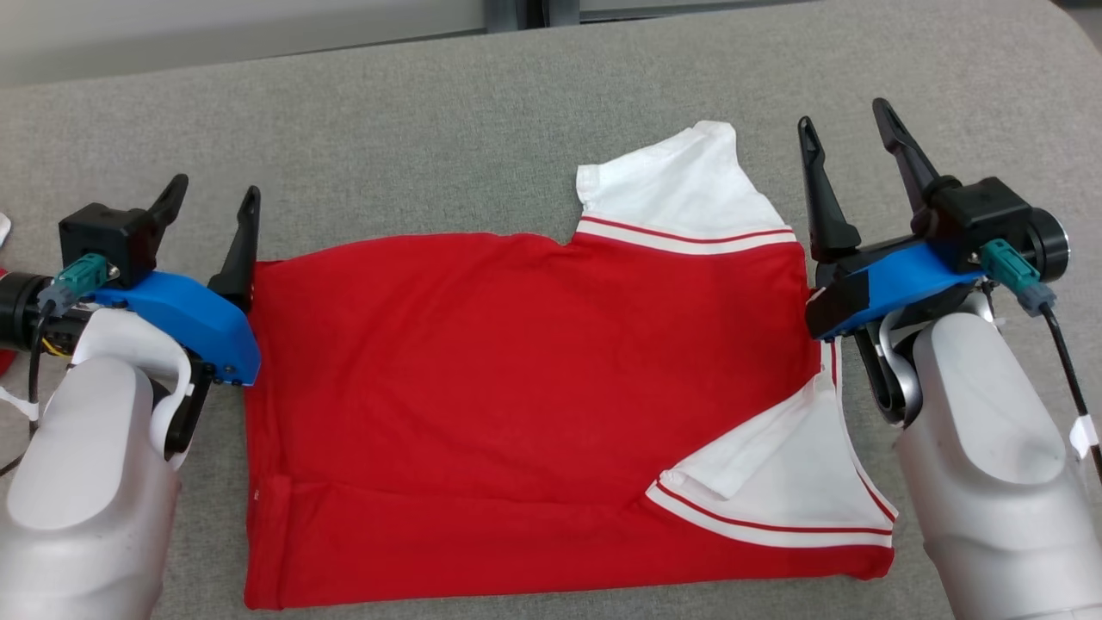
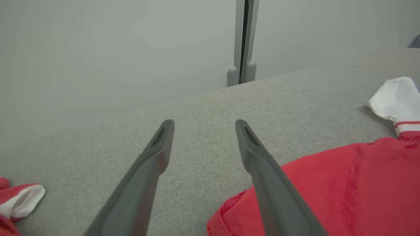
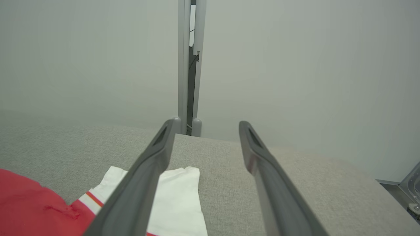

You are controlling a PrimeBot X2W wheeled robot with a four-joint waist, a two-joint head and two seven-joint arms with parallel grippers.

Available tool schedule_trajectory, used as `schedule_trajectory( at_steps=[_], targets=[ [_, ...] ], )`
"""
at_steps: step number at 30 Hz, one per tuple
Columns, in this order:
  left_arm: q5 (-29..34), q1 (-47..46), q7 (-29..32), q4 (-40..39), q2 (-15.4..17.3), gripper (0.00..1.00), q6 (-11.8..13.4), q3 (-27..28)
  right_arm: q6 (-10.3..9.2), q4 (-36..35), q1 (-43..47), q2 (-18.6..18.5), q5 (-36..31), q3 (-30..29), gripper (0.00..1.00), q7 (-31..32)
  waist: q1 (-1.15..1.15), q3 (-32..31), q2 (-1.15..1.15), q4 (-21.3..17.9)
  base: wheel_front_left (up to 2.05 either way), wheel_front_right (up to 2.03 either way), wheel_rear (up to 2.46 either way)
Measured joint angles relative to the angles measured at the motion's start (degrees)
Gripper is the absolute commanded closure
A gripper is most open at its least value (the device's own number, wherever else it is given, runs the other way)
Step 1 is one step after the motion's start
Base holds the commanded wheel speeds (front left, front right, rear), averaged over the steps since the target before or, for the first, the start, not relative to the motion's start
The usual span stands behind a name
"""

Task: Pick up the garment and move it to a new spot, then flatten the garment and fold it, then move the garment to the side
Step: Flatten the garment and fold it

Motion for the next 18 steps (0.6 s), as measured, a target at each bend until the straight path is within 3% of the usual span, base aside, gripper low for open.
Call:
schedule_trajectory(
  at_steps=[18],
  targets=[
    [-13.4,-1.4,11.1,6.9,3.3,0.0,0.0,-13.0,0.0,7.1,-2.6,-1.0,0.6,0.5,0.0,-0.8,0.0,2.2,0.0,0.5,0.0,0.0,0.0]
  ],
)
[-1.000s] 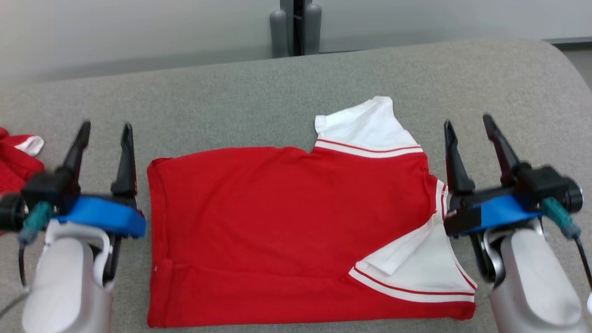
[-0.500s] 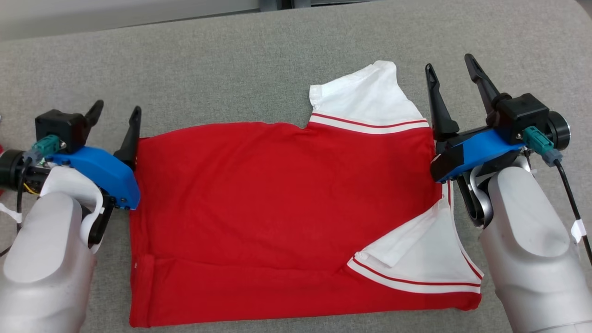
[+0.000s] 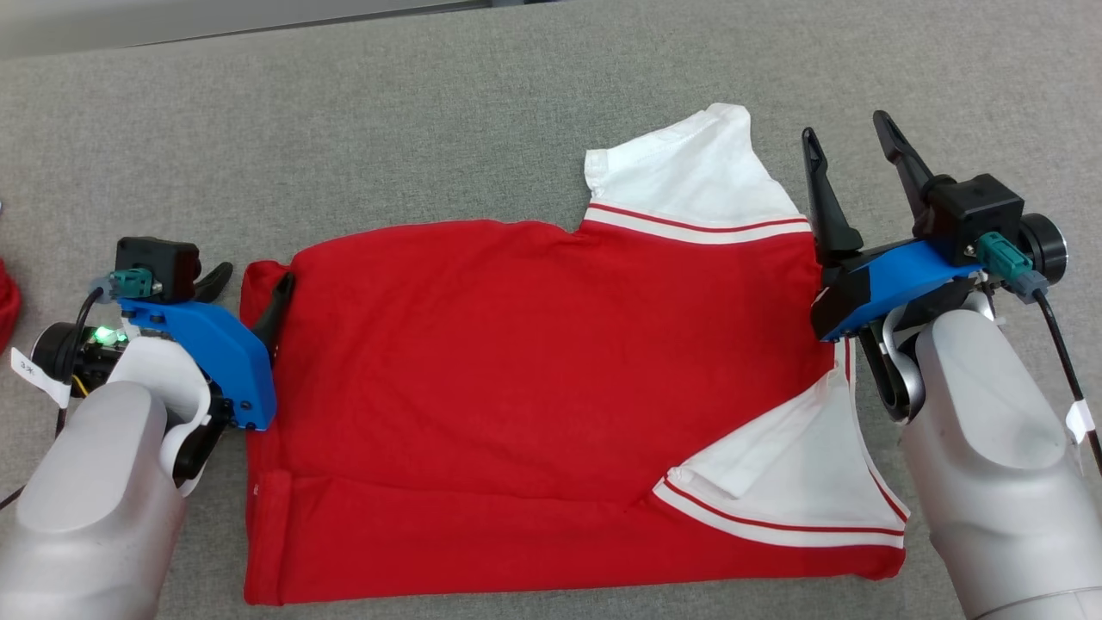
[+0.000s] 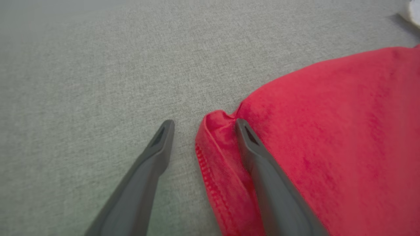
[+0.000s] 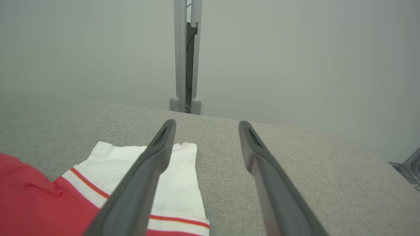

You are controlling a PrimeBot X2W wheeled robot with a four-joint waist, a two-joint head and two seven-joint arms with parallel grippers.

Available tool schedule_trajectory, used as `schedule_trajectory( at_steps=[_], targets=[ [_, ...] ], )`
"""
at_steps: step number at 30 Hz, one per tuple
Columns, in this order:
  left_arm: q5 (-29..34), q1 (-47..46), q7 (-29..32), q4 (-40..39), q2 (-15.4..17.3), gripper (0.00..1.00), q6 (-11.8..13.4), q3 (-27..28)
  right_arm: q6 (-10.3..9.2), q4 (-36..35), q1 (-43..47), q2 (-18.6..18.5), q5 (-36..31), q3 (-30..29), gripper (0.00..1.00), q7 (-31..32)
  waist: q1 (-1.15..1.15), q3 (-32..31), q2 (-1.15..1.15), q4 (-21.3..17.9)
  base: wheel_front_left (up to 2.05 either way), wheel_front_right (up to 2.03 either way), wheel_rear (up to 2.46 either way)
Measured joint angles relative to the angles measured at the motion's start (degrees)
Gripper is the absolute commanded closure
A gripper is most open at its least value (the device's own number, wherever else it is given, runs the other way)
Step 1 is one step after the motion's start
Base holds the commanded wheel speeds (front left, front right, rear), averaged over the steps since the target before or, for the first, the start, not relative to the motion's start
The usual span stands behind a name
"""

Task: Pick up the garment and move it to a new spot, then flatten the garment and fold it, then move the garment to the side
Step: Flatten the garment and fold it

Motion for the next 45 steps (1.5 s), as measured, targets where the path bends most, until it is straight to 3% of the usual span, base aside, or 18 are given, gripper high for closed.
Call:
schedule_trajectory(
  at_steps=[1,2,3,4,16,29,37,38,39,40,45],
  targets=[
    [-0.6,-0.2,0.4,0.0,0.1,0.04,0.0,-0.6,0.0,0.2,0.0,0.0,0.0,0.0,0.0,-0.1,0.0,0.0,0.0,0.1,0.0,0.0,0.0],
    [-1.0,-0.4,0.4,0.0,0.2,0.53,0.0,-1.0,0.0,0.4,-0.1,0.0,0.0,0.1,0.0,-0.1,0.0,0.1,0.0,0.1,0.0,0.0,0.0],
    [-1.2,-0.5,0.4,0.0,0.2,0.85,0.0,-1.5,0.0,0.6,-0.2,0.0,-0.1,0.1,0.0,-0.1,0.0,0.1,0.0,0.1,0.0,0.0,0.0],
    [-1.5,-0.7,0.5,0.0,0.2,1.0,0.0,-2.2,0.0,0.8,-0.3,0.0,-0.1,0.1,0.0,-0.1,0.0,0.2,0.0,0.2,0.0,0.0,0.0],
    [-2.4,-3.8,-2.2,-1.8,-0.2,1.0,-0.1,-5.4,0.0,5.2,-7.6,-3.0,-1.0,2.0,0.0,1.6,0.0,2.6,0.0,2.4,0.0,0.0,0.0],
    [-1.5,-6.4,-4.2,-5.7,-2.1,1.0,0.1,-6.9,0.0,17.0,-18.8,-6.8,-0.8,7.2,0.0,12.1,0.0,7.7,0.0,6.7,0.0,0.0,0.0],
    [-1.5,-7.3,-5.4,-6.5,-2.9,1.0,0.2,-7.3,0.0,23.3,-22.3,-7.1,3.0,10.2,0.0,17.4,-0.01,9.5,0.0,8.7,0.0,0.0,0.0],
    [-1.5,-7.3,-5.6,-6.4,-2.8,1.0,0.2,-7.3,0.0,23.8,-22.6,-7.0,3.5,10.7,0.38,17.9,-0.01,9.5,0.0,8.7,0.0,0.0,0.0],
    [-1.6,-7.3,-5.6,-6.4,-2.8,1.0,0.2,-7.3,-0.01,24.0,-22.7,-6.9,4.3,11.0,0.92,18.0,-0.01,9.4,0.0,8.7,0.0,0.0,0.0],
    [-1.7,-7.3,-5.7,-6.4,-2.8,1.0,0.2,-7.3,-0.01,24.2,-22.7,-6.7,5.3,11.3,1.0,17.9,-0.01,9.4,0.0,8.7,0.0,0.0,0.0],
    [-1.9,-7.1,-6.2,-6.0,-2.4,1.0,0.5,-7.4,0.03,24.6,-22.8,-6.8,7.5,13.2,1.0,15.2,-0.01,8.9,0.0,8.2,0.0,0.0,0.0]
  ],
)
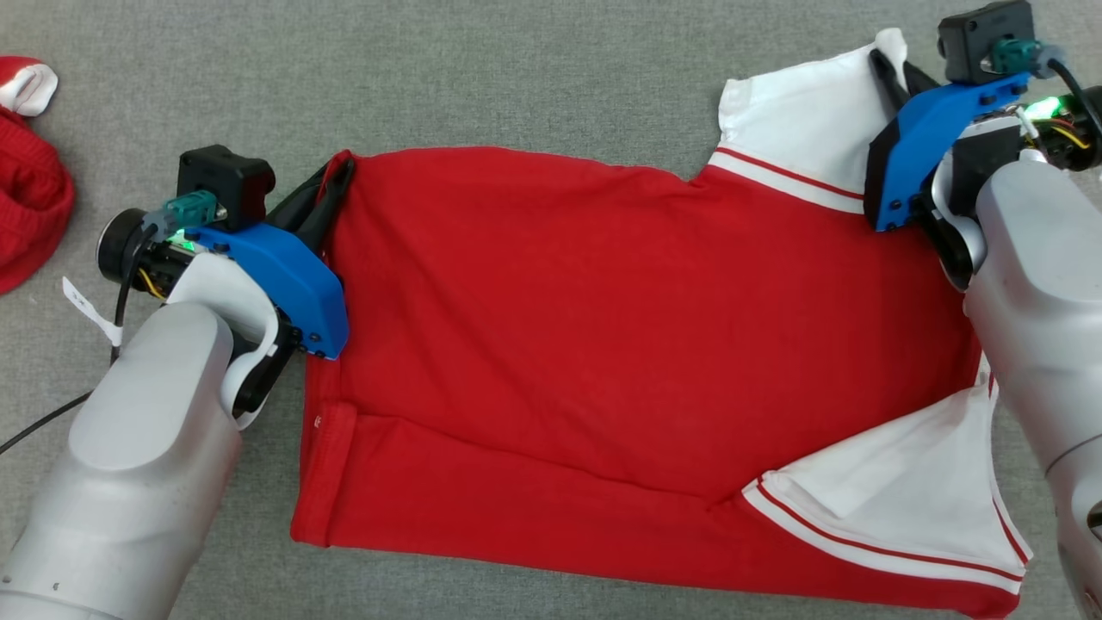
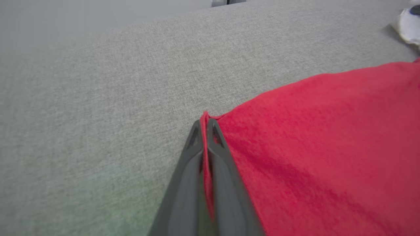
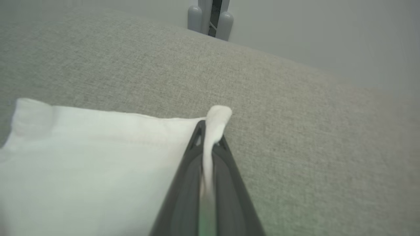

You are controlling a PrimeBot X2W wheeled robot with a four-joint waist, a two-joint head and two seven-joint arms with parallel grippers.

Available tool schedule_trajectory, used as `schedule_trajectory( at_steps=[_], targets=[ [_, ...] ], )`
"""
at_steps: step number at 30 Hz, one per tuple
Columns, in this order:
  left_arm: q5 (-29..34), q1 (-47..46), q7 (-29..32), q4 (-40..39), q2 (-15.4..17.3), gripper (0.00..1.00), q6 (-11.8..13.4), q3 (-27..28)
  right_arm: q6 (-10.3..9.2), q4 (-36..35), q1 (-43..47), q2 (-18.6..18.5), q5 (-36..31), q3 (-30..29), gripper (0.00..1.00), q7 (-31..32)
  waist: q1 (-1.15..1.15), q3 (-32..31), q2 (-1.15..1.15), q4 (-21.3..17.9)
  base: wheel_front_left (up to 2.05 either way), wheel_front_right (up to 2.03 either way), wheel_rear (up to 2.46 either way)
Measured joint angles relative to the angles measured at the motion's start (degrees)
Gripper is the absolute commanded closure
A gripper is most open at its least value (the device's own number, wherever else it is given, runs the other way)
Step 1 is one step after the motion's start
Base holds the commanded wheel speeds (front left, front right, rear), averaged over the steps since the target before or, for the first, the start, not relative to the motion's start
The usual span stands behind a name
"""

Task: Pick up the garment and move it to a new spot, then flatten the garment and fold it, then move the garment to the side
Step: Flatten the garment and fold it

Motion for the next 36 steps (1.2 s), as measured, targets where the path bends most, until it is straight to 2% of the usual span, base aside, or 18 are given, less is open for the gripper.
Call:
schedule_trajectory(
  at_steps=[8,13,20,29,36],
  targets=[
    [-0.7,1.7,-1.5,1.1,0.3,1.0,0.4,0.1,0.0,0.2,1.0,-1.3,0.9,-0.5,1.0,-9.3,0.0,-2.7,0.0,-1.2,0.0,0.0,0.0],
    [-1.2,3.1,-2.5,1.2,0.5,1.0,0.8,0.2,0.0,-0.1,3.1,-1.2,1.5,-0.7,1.0,-12.5,0.0,-4.6,0.0,-1.9,0.0,0.0,0.0],
    [-2.1,6.6,-4.3,1.0,0.7,1.0,1.6,0.5,-0.01,-6.6,10.0,0.0,3.3,-1.2,1.0,-15.0,0.0,-8.0,0.0,-3.2,0.0,0.0,0.0],
    [-4.0,13.6,-8.5,-0.6,0.9,1.0,3.4,1.4,-0.02,-25.9,28.1,0.0,7.3,-3.4,1.0,-15.4,-0.01,-12.6,0.0,-4.5,0.0,0.0,0.0],
    [-4.7,17.6,-10.5,-1.4,1.3,1.0,4.6,1.9,-0.03,-35.0,39.4,-0.2,8.7,-6.2,1.0,-15.4,-0.01,-14.6,0.0,-4.9,0.0,0.0,0.0]
  ],
)
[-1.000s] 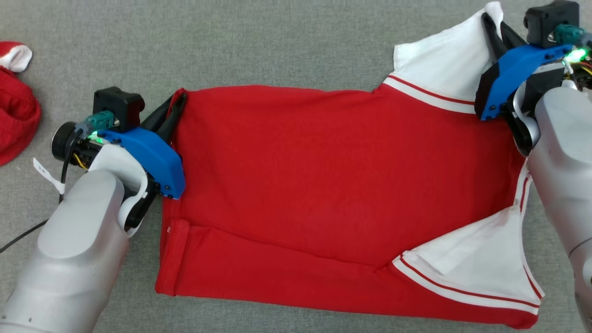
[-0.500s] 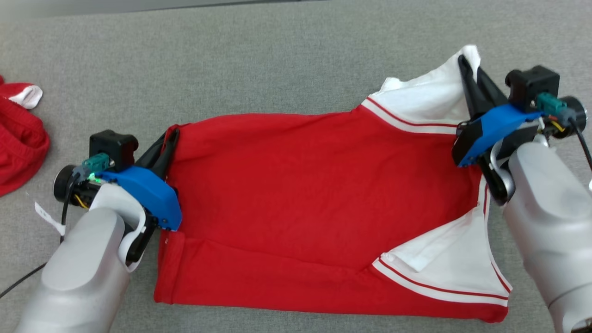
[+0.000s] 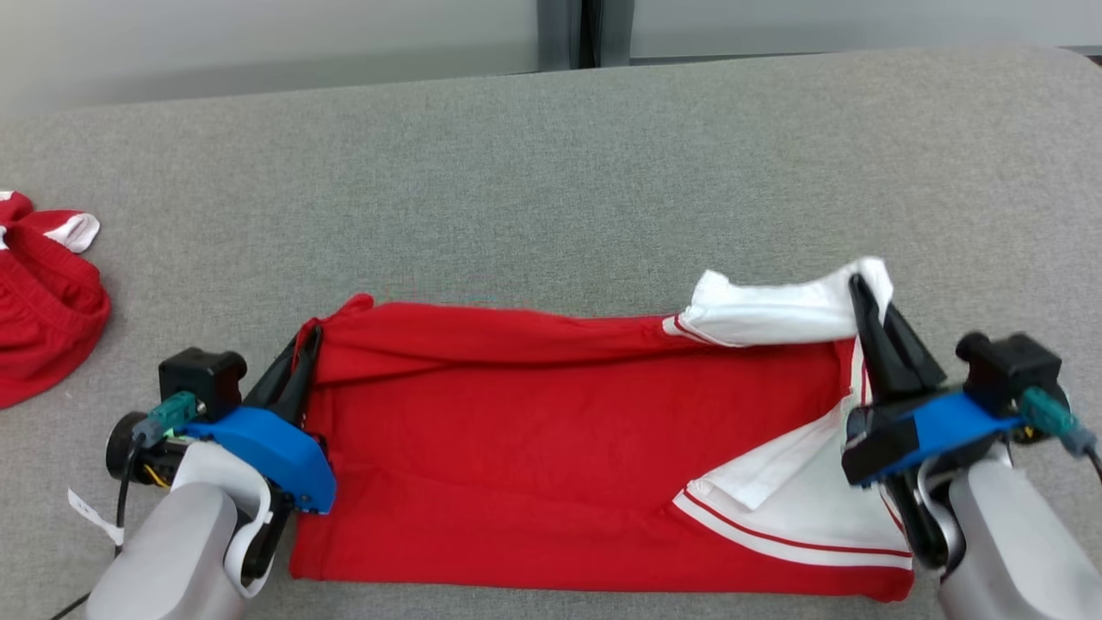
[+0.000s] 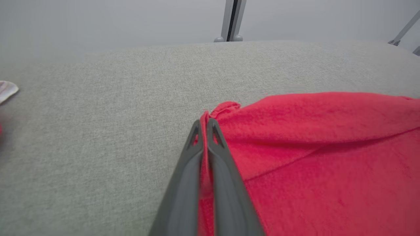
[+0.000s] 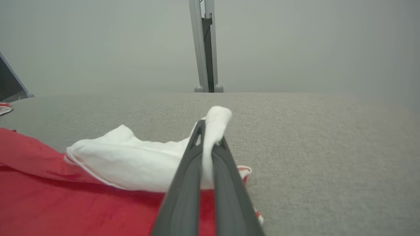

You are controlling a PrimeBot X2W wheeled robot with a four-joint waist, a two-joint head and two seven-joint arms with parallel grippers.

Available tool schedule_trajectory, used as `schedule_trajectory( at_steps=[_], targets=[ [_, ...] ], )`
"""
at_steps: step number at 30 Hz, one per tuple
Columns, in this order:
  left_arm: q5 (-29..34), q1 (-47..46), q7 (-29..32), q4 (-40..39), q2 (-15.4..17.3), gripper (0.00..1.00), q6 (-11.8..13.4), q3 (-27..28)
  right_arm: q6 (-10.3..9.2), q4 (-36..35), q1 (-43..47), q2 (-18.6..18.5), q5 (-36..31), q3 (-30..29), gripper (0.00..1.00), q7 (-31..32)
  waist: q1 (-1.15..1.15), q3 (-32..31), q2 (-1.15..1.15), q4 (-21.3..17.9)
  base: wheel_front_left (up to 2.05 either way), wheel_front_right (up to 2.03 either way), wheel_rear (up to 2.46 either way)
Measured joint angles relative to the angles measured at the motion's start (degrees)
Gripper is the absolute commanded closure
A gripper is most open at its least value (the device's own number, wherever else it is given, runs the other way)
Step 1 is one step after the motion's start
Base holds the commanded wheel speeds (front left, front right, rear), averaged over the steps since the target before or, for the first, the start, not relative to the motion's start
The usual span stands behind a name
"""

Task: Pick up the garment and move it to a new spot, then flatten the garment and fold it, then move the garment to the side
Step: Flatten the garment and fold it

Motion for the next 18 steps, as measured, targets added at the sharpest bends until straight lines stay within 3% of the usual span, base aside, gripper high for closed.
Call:
schedule_trajectory(
  at_steps=[10,18],
  targets=[
    [-1.0,5.7,-3.0,-2.6,-0.7,1.0,1.5,0.9,0.0,-10.7,14.5,1.3,1.5,-2.9,1.0,1.1,0.0,-2.0,0.0,0.1,0.0,0.0,0.0],
    [-1.4,10.3,-4.1,-5.1,-1.5,1.0,2.6,2.0,0.0,-13.1,21.2,2.3,1.3,-4.5,1.0,2.1,0.0,-2.9,0.0,0.2,0.0,0.0,0.0]
  ],
)
